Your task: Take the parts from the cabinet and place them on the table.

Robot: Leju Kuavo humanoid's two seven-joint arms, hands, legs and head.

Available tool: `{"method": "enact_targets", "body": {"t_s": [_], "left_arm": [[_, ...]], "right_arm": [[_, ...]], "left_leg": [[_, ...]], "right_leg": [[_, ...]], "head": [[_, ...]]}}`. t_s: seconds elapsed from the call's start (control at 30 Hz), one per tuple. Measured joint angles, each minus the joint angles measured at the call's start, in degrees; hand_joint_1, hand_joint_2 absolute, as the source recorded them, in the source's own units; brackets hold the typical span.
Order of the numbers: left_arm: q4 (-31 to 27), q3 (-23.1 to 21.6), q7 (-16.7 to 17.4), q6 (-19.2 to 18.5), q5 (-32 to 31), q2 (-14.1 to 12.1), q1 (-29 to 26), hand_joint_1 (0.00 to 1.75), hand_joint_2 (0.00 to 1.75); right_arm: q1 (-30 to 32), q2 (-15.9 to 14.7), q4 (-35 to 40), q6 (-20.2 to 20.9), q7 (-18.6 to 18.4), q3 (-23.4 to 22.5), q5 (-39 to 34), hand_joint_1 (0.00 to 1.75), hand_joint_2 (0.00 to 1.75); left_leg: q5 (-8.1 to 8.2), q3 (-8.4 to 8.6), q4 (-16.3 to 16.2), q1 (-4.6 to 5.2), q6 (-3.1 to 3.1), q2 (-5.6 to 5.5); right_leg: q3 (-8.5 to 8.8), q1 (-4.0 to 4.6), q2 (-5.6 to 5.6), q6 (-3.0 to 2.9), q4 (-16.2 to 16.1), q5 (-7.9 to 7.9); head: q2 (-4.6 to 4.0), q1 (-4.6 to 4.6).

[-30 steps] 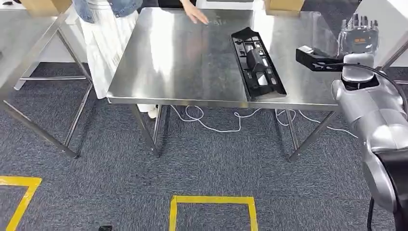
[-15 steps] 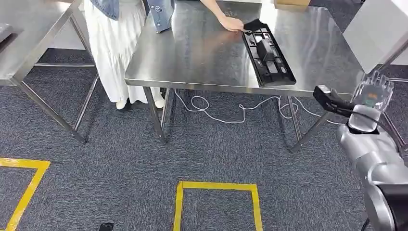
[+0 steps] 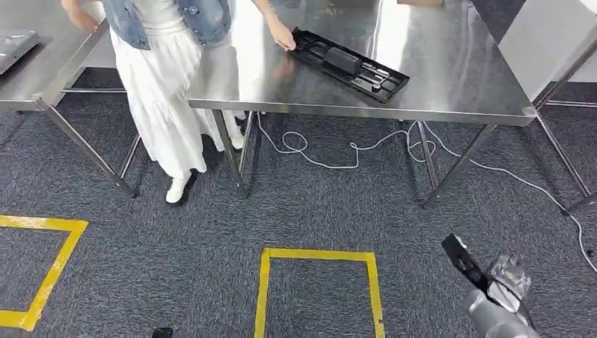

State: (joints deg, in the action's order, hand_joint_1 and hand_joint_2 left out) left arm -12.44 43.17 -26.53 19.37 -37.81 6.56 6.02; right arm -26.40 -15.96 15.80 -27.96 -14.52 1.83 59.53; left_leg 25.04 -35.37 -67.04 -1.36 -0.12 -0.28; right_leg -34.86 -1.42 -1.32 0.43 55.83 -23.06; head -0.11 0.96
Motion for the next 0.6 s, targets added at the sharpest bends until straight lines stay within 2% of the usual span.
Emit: {"method": "enact_targets", "body": {"t_s": [0.03,0.07,0.1,0.17,0.2,0.23,0.27,0.3,0.33,0.37,0.4,0.43,0.47,0.5,0.53,0.57,0.6], "left_arm": [[-0.04,0.09,-0.07,-0.02,-0.09,-0.02,0.18,0.0,0.0],[-0.07,0.15,-0.11,-0.02,-0.15,-0.04,0.23,0.0,0.0],[-0.04,0.22,-0.11,-0.07,-0.28,-0.04,0.27,0.0,0.0],[-0.07,0.46,-0.02,-0.22,-0.48,-0.07,0.26,0.0,0.0],[-0.04,0.52,0.13,-0.2,-0.5,-0.04,0.37,0.0,0.0],[-0.04,0.59,0.46,0.07,-0.5,0.35,0.63,0.0,0.0],[-0.07,0.66,0.74,0.68,-0.5,0.42,0.82,0.0,0.0],[-0.04,0.68,0.87,1.01,-0.5,0.64,0.88,0.0,0.0],[-0.07,0.68,0.9,1.27,-0.53,0.79,0.96,0.0,0.0],[-0.04,0.7,0.9,1.62,-0.53,1.09,1.04,0.0,0.0],[-0.04,0.72,0.92,1.68,-0.57,1.36,1.03,0.0,0.0],[-0.04,0.72,0.92,1.7,-0.68,1.57,1.04,0.0,0.0],[-0.04,0.72,0.96,1.68,-0.76,1.77,1.06,0.0,0.0],[-0.04,0.72,0.94,1.44,-1.01,1.79,1.07,0.0,0.0],[-0.07,0.72,0.81,0.85,-1.27,1.64,1.1,0.0,0.0],[-0.11,0.7,0.72,0.48,-1.4,1.31,1.09,0.0,0.0],[-0.11,0.7,0.74,0.5,-1.55,1.25,1.09,0.0,0.0]], "right_arm": [[1.41,0.57,-0.11,0.28,1.23,-1.86,-1.49,0.0,0.0],[2.77,1.05,-0.22,0.87,2.29,-3.61,-3.08,0.0,0.0],[3.9,1.62,-0.37,1.94,3.75,-5.22,-5.39,0.0,0.0],[6.38,3.07,-0.72,3.46,6.87,-9.99,-10.51,0.0,0.0],[7.61,3.72,-0.94,4.15,7.65,-12.18,-11.55,0.0,0.0],[8.68,3.96,-1.16,4.97,8.18,-13.79,-12.05,0.0,0.0],[9.59,4.51,-1.38,5.68,8.51,-15.33,-12.29,0.0,0.0],[10.39,4.79,-1.53,6.14,8.55,-16.5,-12.31,0.0,0.0],[11.17,5.21,-1.66,6.73,8.6,-17.39,-12.38,0.0,0.0],[11.98,5.78,-1.82,7.17,8.62,-18.24,-12.45,0.0,0.0],[12.92,6.23,-1.99,7.35,8.53,-18.92,-12.38,0.0,1.75],[13.66,6.61,-2.12,7.37,8.05,-19.38,-12.2,0.0,1.75],[14.42,7.0,-2.23,7.32,7.57,-19.88,-12.01,0.0,1.75],[15.19,7.42,-2.3,7.28,7.24,-20.25,-11.52,0.0,1.75],[15.71,8.01,-2.34,7.28,6.65,-20.34,-10.83,0.0,1.75],[16.22,8.64,-2.36,7.28,6.22,-20.34,-10.04,0.0,1.75],[17.0,9.11,-2.43,7.28,6.0,-20.32,-9.39,0.0,1.75]], "left_leg": [[2.25,3.35,5.64,0.06,0.38,-0.23],[3.66,5.86,9.66,0.51,0.81,-0.34],[3.63,5.93,9.53,0.73,0.95,-0.23],[2.63,5.58,10.18,1.26,2.13,-0.25],[1.25,5.74,11.86,0.83,2.9,0.02],[0.17,5.55,12.53,0.8,3.16,0.21],[-0.55,4.87,12.76,0.76,3.85,0.17],[-1.09,4.13,12.76,0.76,3.85,0.23],[-1.75,3.24,12.74,0.76,3.85,0.3],[-2.36,2.35,12.67,0.76,3.69,0.36],[-2.94,1.6,12.63,0.74,3.42,0.4],[-3.37,1.06,12.62,0.66,3.13,0.43],[-3.84,0.41,12.51,0.39,2.67,0.45],[-4.35,-0.33,12.3,0.08,2.07,0.44],[-4.72,-0.89,11.82,0.02,1.56,0.43],[-5.04,-1.78,11.22,0.2,1.08,0.46],[-5.57,-1.77,11.2,0.46,0.53,0.6]], "right_leg": [[-0.31,-0.12,-0.04,0.29,0.06,0.45],[-0.55,0.04,-0.06,0.92,0.08,0.89],[-0.55,-0.21,-0.05,1.43,-0.31,1.32],[-0.39,-0.39,0.0,2.43,-1.1,2.5],[-0.62,0.46,0.12,2.75,-1.35,2.62],[-1.53,-0.11,0.32,2.36,-0.34,0.79],[-2.67,0.03,0.58,1.54,2.49,-2.21],[-4.0,-0.09,0.77,1.12,6.75,-5.1],[-5.68,-0.16,0.98,1.07,11.97,-7.75],[-6.68,-0.19,1.14,1.48,16.37,-9.14],[-6.28,-0.55,1.12,2.3,18.16,-8.79],[-4.68,-0.91,1.11,3.18,17.25,-7.55],[-1.78,-1.28,1.11,4.14,13.85,-5.73],[2.28,-1.73,1.07,4.93,8.28,-4.46],[5.92,-2.2,0.98,5.18,3.17,-4.67],[9.72,-1.31,1.38,4.91,-2.35,-6.65],[8.68,-0.86,1.7,3.69,-1.96,-6.65]], "head": [[0.0,-0.02],[0.0,-0.15],[0.0,-0.05],[0.0,-0.02],[0.0,-0.06],[0.0,-0.09],[0.0,-0.44],[0.0,-0.55],[0.0,-0.55],[0.0,-0.66],[0.0,-0.61],[0.0,-0.61],[0.0,-0.64],[0.0,-0.66],[0.0,-0.77],[0.0,-1.18],[0.0,-0.83]]}}
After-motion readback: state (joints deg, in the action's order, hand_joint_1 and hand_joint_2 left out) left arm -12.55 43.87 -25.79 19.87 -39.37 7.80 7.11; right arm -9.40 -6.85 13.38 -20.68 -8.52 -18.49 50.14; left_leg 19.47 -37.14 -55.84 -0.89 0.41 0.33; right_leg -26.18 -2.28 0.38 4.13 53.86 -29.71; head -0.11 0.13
